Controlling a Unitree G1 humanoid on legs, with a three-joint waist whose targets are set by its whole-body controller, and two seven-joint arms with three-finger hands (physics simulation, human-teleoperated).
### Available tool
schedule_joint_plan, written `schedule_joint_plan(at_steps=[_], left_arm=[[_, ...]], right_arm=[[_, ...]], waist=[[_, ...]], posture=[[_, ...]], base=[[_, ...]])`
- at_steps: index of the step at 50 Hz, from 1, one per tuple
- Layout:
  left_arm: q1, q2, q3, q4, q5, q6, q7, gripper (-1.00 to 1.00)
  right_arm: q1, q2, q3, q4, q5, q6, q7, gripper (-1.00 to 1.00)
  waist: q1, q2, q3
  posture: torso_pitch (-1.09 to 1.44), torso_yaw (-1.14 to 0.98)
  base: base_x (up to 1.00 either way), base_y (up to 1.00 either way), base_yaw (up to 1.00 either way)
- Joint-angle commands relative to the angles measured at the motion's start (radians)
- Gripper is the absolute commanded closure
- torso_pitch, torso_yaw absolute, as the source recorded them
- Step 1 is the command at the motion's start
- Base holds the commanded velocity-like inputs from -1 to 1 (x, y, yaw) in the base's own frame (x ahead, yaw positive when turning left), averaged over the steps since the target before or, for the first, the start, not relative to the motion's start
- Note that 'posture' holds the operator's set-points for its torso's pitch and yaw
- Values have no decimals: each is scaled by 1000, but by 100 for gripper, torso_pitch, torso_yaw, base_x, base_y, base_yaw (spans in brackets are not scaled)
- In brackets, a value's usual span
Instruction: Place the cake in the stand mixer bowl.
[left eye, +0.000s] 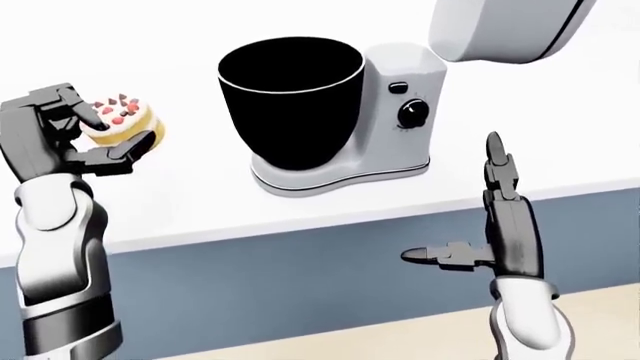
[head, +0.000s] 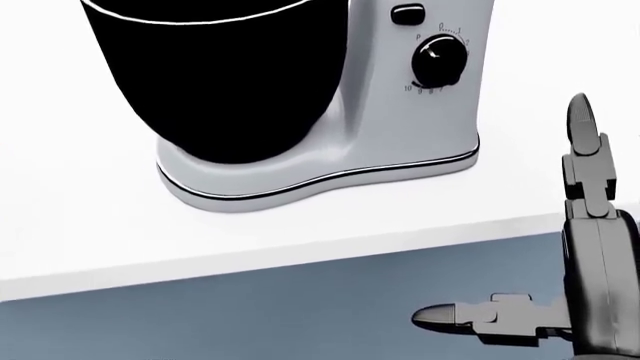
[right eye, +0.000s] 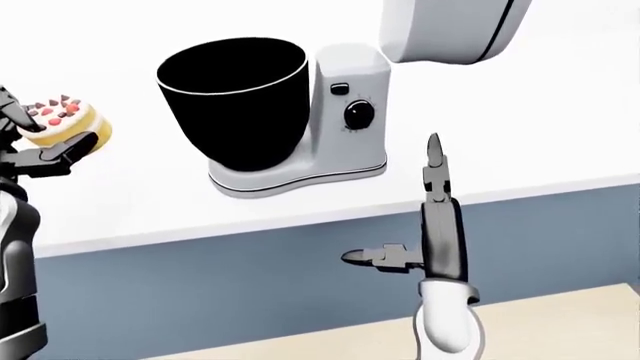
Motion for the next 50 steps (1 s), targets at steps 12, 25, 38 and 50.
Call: schedule_joint_plan(at_steps=[12,25,38,50], left_arm=[[-102,13,-22,-103,7,43,10,100],[-169,-23,-69,-186,21,123,7,100],[-265,-57,-118,-218,64,174,2,100],[-362,-63,-145,-207,99,192,3,100]], right_arm=[[-11,-3,-5,-28,5,-39,-10,-100],[-8,-2,-6,-23,11,-47,-14,-100],[-8,-4,-10,-39,14,-39,-5,-100],[-1,-4,-17,-47,21,-42,-3,-100]], waist=[[4,-1,-20],[6,-8,-21],[7,-16,-20],[7,-21,-17]], posture=[[0,0],[0,0],[0,0],[0,0]], base=[[0,0,0],[0,0,0],[0,0,0],[0,0,0]])
